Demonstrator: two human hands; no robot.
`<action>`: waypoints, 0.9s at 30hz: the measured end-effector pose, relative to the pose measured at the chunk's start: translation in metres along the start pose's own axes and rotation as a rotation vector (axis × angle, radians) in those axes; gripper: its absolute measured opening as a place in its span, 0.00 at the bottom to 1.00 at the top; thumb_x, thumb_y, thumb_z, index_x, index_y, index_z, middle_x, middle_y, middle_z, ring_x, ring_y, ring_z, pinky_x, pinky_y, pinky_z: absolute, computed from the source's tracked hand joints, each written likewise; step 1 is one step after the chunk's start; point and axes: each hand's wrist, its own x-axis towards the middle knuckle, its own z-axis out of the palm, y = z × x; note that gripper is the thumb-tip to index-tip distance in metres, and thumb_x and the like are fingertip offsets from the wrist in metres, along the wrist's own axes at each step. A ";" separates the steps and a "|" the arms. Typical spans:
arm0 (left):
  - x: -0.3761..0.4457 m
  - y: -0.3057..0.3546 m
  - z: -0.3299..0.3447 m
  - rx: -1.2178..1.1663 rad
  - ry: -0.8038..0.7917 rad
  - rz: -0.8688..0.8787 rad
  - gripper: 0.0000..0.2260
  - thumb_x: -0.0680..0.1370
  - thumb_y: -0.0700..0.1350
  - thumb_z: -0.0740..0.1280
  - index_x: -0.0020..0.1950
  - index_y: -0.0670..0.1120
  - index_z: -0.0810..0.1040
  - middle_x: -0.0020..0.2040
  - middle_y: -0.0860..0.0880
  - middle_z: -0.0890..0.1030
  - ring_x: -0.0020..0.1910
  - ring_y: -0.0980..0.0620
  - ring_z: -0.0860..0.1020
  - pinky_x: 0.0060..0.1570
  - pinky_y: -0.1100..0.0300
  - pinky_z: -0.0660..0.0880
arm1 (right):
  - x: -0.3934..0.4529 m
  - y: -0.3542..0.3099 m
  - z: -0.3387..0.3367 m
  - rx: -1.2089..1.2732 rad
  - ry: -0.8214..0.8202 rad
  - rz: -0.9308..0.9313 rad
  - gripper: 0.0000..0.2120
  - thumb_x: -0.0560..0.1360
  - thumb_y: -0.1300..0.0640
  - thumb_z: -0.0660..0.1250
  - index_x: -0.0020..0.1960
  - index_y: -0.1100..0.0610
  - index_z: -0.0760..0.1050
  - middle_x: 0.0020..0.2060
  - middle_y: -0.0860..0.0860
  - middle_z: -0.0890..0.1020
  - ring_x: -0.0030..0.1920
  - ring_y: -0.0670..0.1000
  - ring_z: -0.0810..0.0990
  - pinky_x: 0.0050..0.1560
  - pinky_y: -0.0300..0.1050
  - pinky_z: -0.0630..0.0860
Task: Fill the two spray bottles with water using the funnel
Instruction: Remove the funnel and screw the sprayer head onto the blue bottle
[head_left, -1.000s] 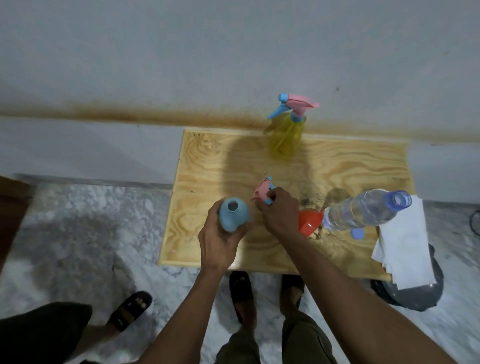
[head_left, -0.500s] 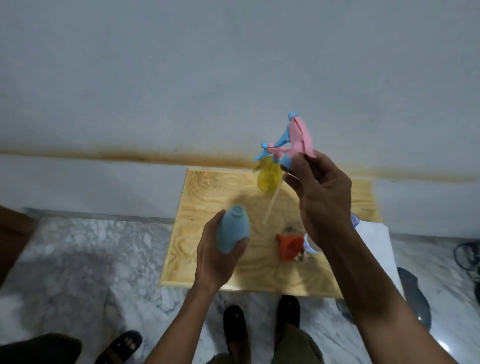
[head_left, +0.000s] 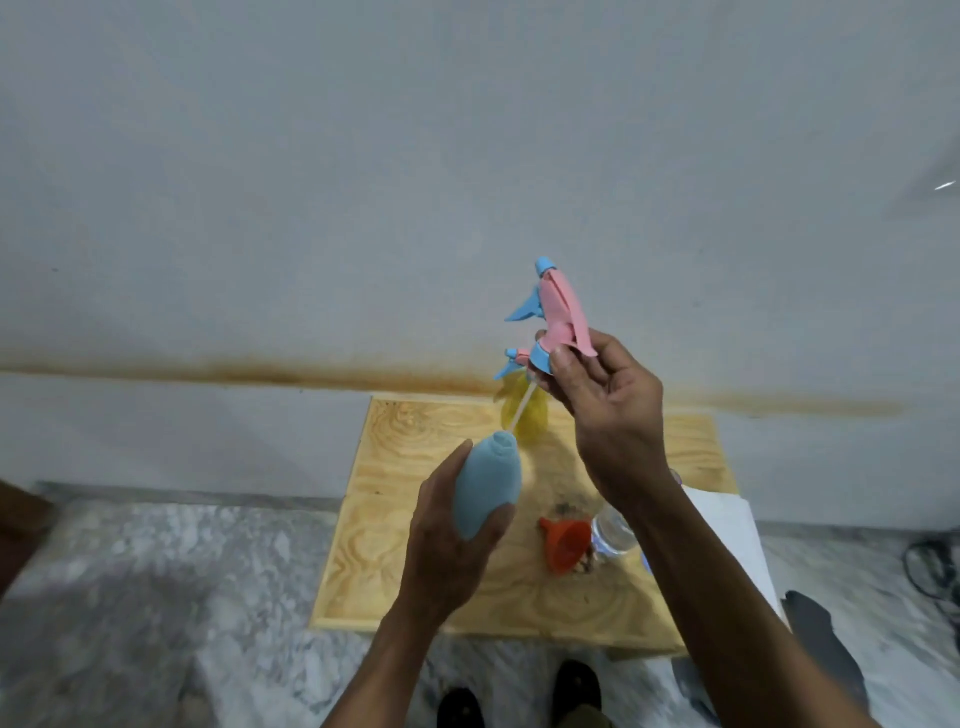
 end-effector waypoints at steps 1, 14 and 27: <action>0.001 0.003 0.001 -0.006 0.002 0.011 0.32 0.74 0.62 0.69 0.75 0.64 0.60 0.70 0.66 0.68 0.67 0.58 0.71 0.59 0.51 0.77 | -0.002 0.004 -0.001 -0.021 -0.014 0.021 0.11 0.79 0.63 0.66 0.61 0.63 0.77 0.53 0.61 0.84 0.55 0.62 0.83 0.58 0.57 0.80; 0.018 0.027 0.009 0.011 0.055 0.129 0.29 0.79 0.61 0.61 0.78 0.58 0.56 0.69 0.59 0.68 0.65 0.51 0.73 0.54 0.47 0.78 | -0.020 0.030 -0.005 -0.073 -0.148 0.089 0.12 0.80 0.63 0.65 0.63 0.57 0.77 0.54 0.53 0.85 0.56 0.52 0.83 0.54 0.41 0.79; 0.030 0.037 0.012 -0.061 0.097 0.116 0.27 0.79 0.61 0.62 0.76 0.54 0.63 0.70 0.62 0.68 0.69 0.61 0.71 0.62 0.53 0.76 | -0.019 0.031 0.016 -0.065 0.037 0.142 0.11 0.75 0.53 0.73 0.56 0.52 0.81 0.50 0.53 0.85 0.53 0.55 0.83 0.57 0.56 0.80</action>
